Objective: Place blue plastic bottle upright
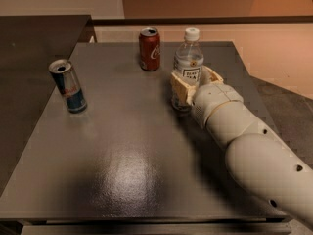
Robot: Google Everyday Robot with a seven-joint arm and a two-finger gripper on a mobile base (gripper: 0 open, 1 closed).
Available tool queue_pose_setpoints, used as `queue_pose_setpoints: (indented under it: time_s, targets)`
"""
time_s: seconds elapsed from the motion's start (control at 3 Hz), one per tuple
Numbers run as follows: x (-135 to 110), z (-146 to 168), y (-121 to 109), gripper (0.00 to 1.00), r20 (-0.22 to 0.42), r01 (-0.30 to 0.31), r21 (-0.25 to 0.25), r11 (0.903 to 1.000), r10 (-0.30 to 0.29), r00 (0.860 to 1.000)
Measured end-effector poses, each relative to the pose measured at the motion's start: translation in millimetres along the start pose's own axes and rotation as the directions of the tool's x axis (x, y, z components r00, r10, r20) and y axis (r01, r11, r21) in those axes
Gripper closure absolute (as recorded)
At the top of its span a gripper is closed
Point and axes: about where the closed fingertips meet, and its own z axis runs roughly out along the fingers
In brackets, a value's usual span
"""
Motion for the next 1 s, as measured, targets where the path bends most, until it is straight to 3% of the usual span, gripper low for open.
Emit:
queue_pose_setpoints:
  time_s: [0.67,1.0]
  targets:
    - [-5.6,1.8,-3.0,0.12,-0.012,0.007,0.005,1.0000,-0.007,1.000]
    - [-4.4,2.1,-4.5,0.00,-0.013,0.009,0.007,0.9999,-0.009,1.000]
